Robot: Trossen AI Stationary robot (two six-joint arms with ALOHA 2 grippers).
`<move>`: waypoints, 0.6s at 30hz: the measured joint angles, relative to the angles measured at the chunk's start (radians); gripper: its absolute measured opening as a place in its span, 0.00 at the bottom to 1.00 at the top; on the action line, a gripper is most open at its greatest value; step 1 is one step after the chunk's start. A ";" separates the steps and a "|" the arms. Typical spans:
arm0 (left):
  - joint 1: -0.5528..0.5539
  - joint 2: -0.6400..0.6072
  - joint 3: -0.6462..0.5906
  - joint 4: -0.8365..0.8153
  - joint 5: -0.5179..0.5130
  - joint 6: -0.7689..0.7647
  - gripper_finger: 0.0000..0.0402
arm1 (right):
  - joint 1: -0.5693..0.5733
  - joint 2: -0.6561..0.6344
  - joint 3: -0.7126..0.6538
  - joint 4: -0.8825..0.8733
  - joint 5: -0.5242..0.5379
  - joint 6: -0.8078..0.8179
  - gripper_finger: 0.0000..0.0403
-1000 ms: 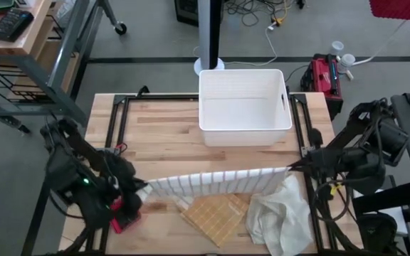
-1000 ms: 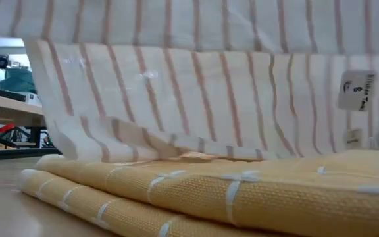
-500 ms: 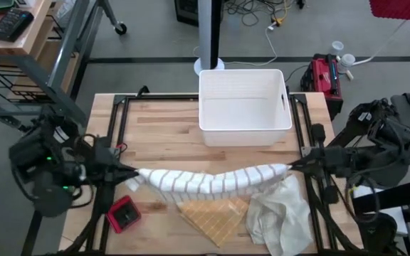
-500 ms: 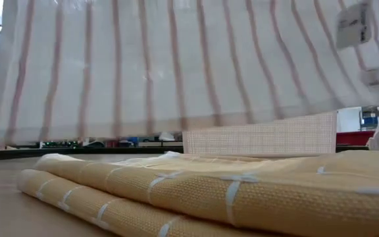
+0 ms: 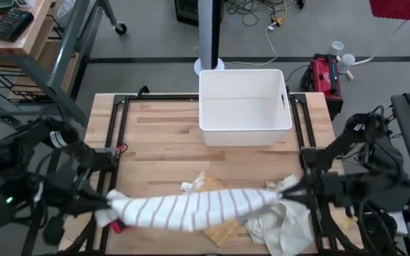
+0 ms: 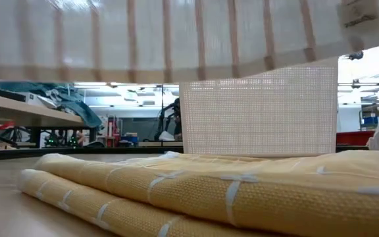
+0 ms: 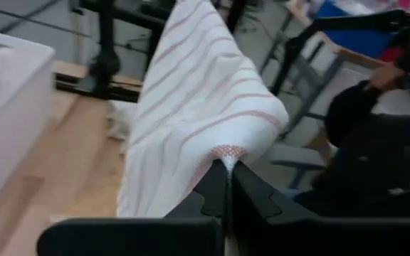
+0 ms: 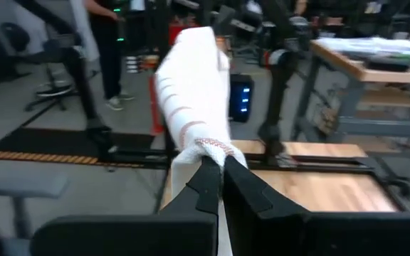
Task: Fold towel
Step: Fold the brown patterned towel
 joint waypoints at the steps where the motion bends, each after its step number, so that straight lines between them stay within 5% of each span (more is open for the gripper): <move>1: -0.008 0.006 -0.001 0.013 0.003 -0.002 0.00 | 0.012 0.014 0.008 0.007 -0.001 0.007 0.00; 6: -0.027 0.042 -0.002 0.091 -0.003 0.054 0.00 | 0.087 0.099 0.050 0.040 0.008 0.039 0.00; 10: -0.028 0.085 -0.004 0.097 -0.102 0.061 0.00 | 0.109 0.158 0.086 -0.019 0.074 0.104 0.00; 18: 0.040 0.145 -0.021 -0.080 -0.205 -0.180 0.00 | 0.078 0.180 0.104 -0.500 0.087 0.530 0.00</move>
